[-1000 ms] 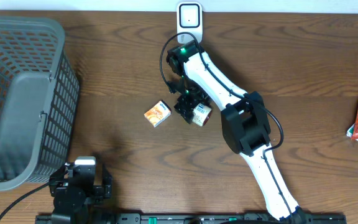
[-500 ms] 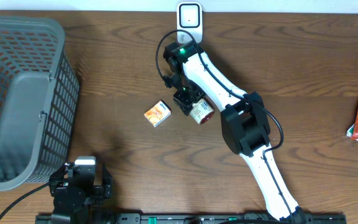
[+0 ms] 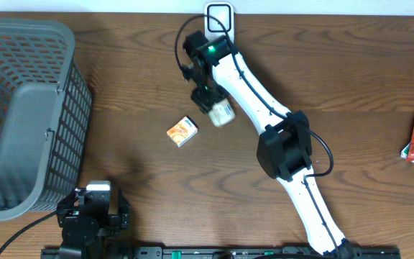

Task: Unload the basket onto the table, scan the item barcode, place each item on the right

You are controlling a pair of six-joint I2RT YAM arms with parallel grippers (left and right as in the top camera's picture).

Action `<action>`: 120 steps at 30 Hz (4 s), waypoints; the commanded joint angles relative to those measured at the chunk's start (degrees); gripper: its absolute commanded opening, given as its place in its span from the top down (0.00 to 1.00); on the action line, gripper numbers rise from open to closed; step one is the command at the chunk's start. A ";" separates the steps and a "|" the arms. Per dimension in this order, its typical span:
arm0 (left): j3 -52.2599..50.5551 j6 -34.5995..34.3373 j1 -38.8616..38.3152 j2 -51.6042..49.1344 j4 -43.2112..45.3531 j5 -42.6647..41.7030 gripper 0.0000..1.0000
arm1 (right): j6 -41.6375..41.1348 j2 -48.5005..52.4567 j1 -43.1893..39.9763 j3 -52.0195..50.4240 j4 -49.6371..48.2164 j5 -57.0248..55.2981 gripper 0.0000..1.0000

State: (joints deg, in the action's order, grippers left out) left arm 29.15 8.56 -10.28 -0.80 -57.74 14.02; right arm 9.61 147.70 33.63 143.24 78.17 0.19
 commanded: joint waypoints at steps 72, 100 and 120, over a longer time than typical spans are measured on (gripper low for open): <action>0.09 -0.74 0.24 0.13 -0.04 0.11 0.05 | -19.69 -8.28 14.82 -40.87 -89.74 -30.01 0.31; 0.09 -0.74 0.24 0.13 -0.04 0.11 0.05 | -29.46 -8.39 6.78 1.25 -27.36 2.89 0.01; 0.09 -0.74 0.24 0.13 -0.04 0.11 0.05 | -27.74 7.67 8.96 1.20 -39.28 -5.75 0.01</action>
State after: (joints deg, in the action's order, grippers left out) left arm 29.15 8.56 -10.28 -0.80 -57.74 14.04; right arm -18.04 152.53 42.87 143.87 38.44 -2.13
